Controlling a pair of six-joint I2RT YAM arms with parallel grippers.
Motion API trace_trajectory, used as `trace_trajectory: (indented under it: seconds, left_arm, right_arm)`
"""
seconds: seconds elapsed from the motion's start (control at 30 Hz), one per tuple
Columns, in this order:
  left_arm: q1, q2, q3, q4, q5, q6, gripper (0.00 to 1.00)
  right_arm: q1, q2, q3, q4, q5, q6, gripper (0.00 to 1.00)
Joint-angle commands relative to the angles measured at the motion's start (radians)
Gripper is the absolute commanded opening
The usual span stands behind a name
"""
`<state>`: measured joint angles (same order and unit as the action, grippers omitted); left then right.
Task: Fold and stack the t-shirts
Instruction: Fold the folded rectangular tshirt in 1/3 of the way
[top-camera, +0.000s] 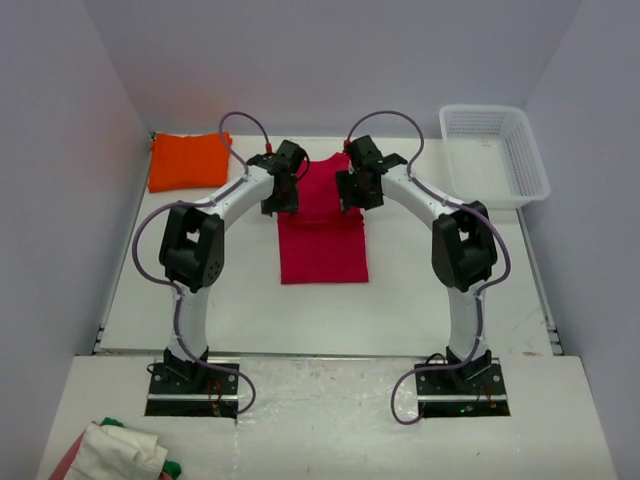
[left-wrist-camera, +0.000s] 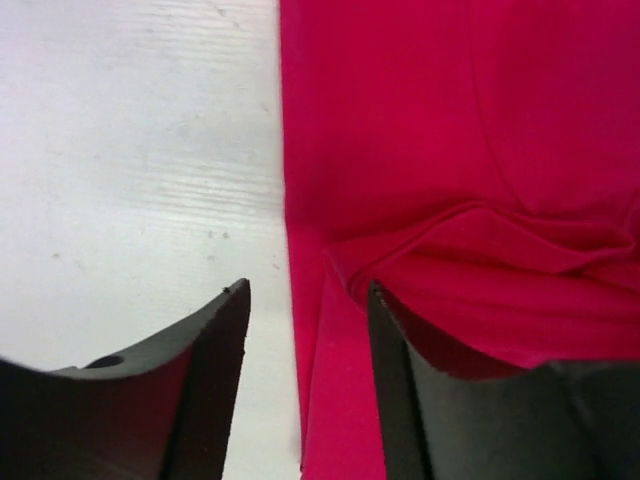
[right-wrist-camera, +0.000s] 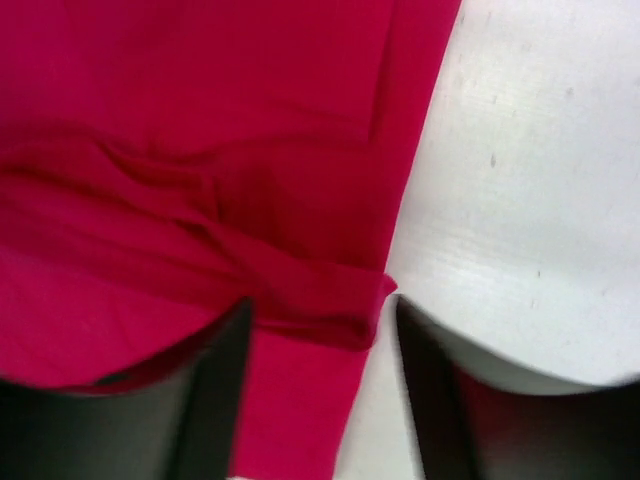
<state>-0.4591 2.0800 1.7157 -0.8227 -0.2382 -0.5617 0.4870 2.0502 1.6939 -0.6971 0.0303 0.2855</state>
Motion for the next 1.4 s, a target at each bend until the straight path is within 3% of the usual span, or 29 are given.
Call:
trace_trajectory:
  seconds: [0.0, 0.03, 0.13, 0.2, 0.27, 0.3, 0.33, 0.37, 0.4, 0.57, 0.7, 0.87, 0.97, 1.0, 1.03, 1.07, 1.1, 1.13, 1.2, 1.23, 1.27, 1.37]
  left_arm:
    - [-0.001, -0.009, 0.115, 0.025, -0.165, 0.0, 0.53]
    - [-0.004, -0.008, 0.142, 0.005, -0.258, -0.003, 0.54]
    - [-0.052, -0.078, 0.174, -0.075, -0.358, -0.015, 0.56]
    - [-0.105, -0.15, 0.061, -0.029, -0.322, -0.006, 0.56]
    - [-0.125, -0.263, -0.052, 0.035, -0.142, -0.015, 0.52]
    - [-0.128, -0.294, -0.168, 0.133, -0.036, -0.001, 0.43]
    - [-0.128, -0.338, -0.213, 0.172, 0.146, -0.003, 0.33]
    - [-0.13, -0.354, -0.253, 0.194, 0.195, -0.009, 0.02]
    - [-0.144, -0.366, -0.318, 0.224, 0.209, -0.024, 0.0]
    - [-0.148, -0.365, -0.375, 0.247, 0.191, -0.011, 0.0]
    - [-0.128, -0.304, -0.311, 0.231, 0.143, 0.003, 0.0]
    - [-0.067, -0.226, -0.206, 0.205, 0.18, -0.006, 0.0]
    - [-0.049, -0.192, -0.177, 0.194, 0.16, 0.011, 0.0]
    - [-0.043, -0.178, -0.162, 0.188, 0.139, 0.013, 0.0]
    - [-0.036, -0.172, -0.157, 0.188, 0.134, 0.014, 0.0]
    - [-0.02, -0.163, -0.151, 0.188, 0.132, 0.022, 0.0]
    - [-0.01, -0.143, -0.136, 0.191, 0.134, 0.025, 0.0]
    - [0.005, -0.132, -0.127, 0.186, 0.137, 0.025, 0.0]
    - [0.017, -0.094, -0.1, 0.181, 0.169, 0.045, 0.0]
    - [0.022, -0.083, -0.087, 0.169, 0.168, 0.052, 0.01]
    - [0.025, -0.069, -0.062, 0.142, 0.159, 0.055, 0.08]
    - [0.033, -0.04, -0.057, 0.148, 0.146, 0.065, 0.2]
  right_arm:
    - [-0.039, 0.051, 0.185, -0.005, 0.054, -0.046, 0.68]
    - [-0.047, 0.063, 0.219, -0.013, 0.083, -0.052, 0.7]
    - [-0.053, 0.006, 0.237, -0.038, 0.153, -0.077, 0.78]
    - [-0.053, -0.051, 0.161, -0.044, 0.155, -0.063, 0.8]
    - [-0.054, -0.134, 0.063, -0.062, 0.073, -0.007, 0.75]
    - [-0.053, -0.168, 0.011, -0.036, 0.004, 0.01, 0.06]
    - [-0.051, -0.203, -0.05, -0.012, -0.062, 0.039, 0.0]
    - [-0.05, -0.278, -0.179, 0.017, -0.132, 0.061, 0.0]
    - [-0.044, -0.309, -0.244, 0.116, -0.151, 0.075, 0.0]
    - [-0.044, -0.285, -0.272, 0.056, -0.144, 0.05, 0.0]
    - [-0.044, -0.249, -0.247, 0.045, -0.124, 0.052, 0.0]
    - [-0.045, -0.19, -0.185, 0.018, -0.141, 0.052, 0.0]
    - [-0.045, -0.191, -0.214, 0.043, -0.136, 0.06, 0.3]
    - [-0.047, -0.193, -0.224, 0.051, -0.138, 0.057, 0.38]
    - [-0.047, -0.185, -0.233, 0.059, -0.141, 0.047, 0.4]
    - [-0.048, -0.177, -0.229, 0.059, -0.148, 0.043, 0.39]
    - [-0.048, -0.168, -0.224, 0.057, -0.151, 0.04, 0.13]
    - [-0.047, -0.162, -0.215, 0.057, -0.152, 0.044, 0.0]
    - [-0.047, -0.157, -0.215, 0.059, -0.164, 0.041, 0.01]
    - [-0.048, -0.159, -0.215, 0.061, -0.164, 0.043, 0.13]
    - [-0.047, -0.165, -0.215, 0.061, -0.144, 0.046, 0.33]
    - [-0.048, -0.176, -0.209, 0.059, -0.133, 0.043, 0.39]
